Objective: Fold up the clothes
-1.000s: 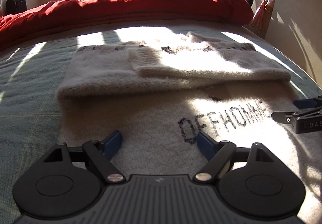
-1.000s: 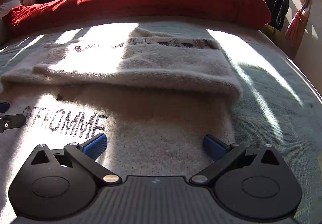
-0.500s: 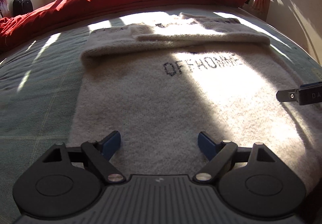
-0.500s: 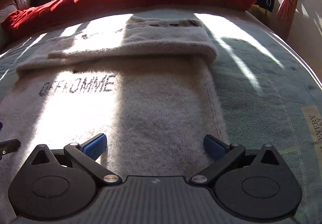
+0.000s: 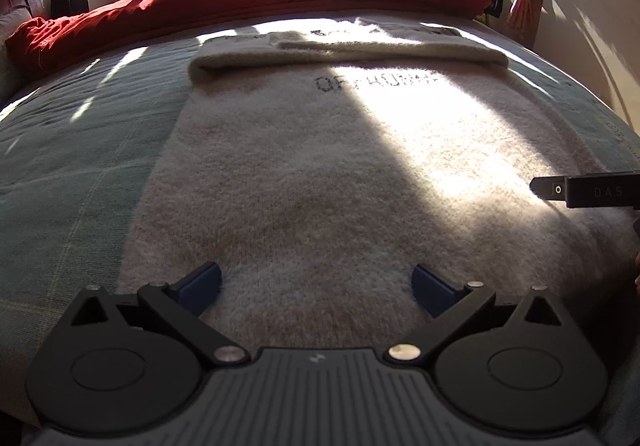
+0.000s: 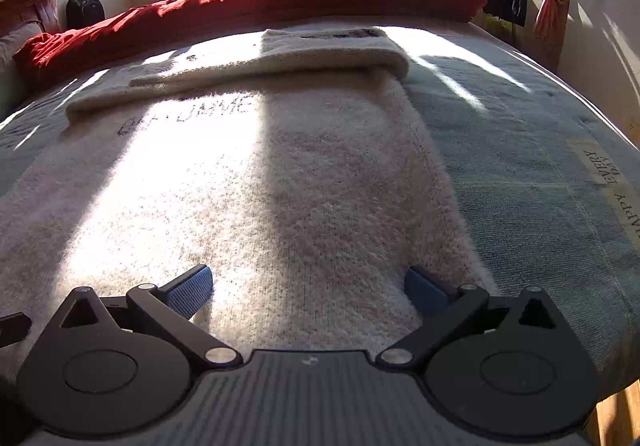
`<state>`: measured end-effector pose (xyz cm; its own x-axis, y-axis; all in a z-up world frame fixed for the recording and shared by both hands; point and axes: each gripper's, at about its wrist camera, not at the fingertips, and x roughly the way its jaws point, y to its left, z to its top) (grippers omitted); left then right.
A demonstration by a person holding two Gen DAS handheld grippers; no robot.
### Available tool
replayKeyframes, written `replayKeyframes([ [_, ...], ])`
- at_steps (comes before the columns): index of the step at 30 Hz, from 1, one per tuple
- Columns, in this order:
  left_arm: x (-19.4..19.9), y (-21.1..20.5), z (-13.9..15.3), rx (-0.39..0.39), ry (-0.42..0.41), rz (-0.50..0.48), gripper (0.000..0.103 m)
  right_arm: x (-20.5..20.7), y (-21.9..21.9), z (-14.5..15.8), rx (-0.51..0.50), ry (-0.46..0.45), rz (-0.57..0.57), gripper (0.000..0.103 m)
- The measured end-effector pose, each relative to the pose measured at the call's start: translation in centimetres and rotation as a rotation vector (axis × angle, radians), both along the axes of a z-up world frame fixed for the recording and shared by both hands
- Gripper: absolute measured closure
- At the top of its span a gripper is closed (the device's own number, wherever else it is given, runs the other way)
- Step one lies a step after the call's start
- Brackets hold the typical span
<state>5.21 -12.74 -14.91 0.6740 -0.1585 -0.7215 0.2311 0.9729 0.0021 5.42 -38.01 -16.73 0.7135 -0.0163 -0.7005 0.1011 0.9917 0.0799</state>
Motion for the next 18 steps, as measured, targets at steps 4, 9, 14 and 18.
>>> replayKeyframes([
  [4,0.7,-0.6,1.2,-0.057,-0.055,-0.061,0.002,-1.0,-0.3,-0.4,0.013,-0.051,0.015,0.000],
  [9,3.5,-1.9,0.7,-0.140,-0.043,-0.135,0.002,-1.4,-0.1,-0.5,0.001,-0.078,0.020,0.000],
  [14,3.4,-0.3,-0.2,-0.185,-0.011,0.015,0.002,-1.3,-0.3,-0.3,0.006,-0.065,0.041,0.000],
  [18,2.5,1.2,0.2,-0.208,-0.001,0.052,0.002,-1.5,-0.7,0.7,0.026,-0.039,0.050,0.000],
])
